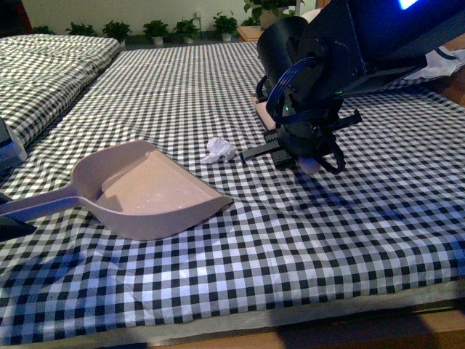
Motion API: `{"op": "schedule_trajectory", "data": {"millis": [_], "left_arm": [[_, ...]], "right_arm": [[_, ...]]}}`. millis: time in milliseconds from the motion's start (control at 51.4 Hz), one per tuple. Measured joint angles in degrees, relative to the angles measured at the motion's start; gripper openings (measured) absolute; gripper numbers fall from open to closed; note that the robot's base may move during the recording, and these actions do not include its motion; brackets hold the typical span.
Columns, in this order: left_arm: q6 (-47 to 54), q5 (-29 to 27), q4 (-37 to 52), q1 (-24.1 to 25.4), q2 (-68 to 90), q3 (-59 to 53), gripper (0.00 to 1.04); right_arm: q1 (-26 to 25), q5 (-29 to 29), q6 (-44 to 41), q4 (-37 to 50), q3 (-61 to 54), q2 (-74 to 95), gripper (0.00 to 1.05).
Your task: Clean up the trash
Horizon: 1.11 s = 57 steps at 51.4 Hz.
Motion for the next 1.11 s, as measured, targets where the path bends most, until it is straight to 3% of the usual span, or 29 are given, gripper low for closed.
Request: {"op": "schedule_trajectory", "data": {"millis": [467, 701, 1109], "left_arm": [[0.0, 0.0, 0.0, 0.0, 0.0, 0.0, 0.27], [0.0, 0.0, 0.0, 0.0, 0.0, 0.0, 0.27], [0.1, 0.0, 0.0, 0.0, 0.0, 0.0, 0.27]], "right_arm": [[2.8, -6.8, 0.0, -1.6, -5.8, -1.1, 0.19], [5.4, -15.3, 0.4, 1.6, -14.8, -8.2, 0.19], [6.8, -23.9, -0.1, 2.8, -26.5, -20.0, 0.19]]}}
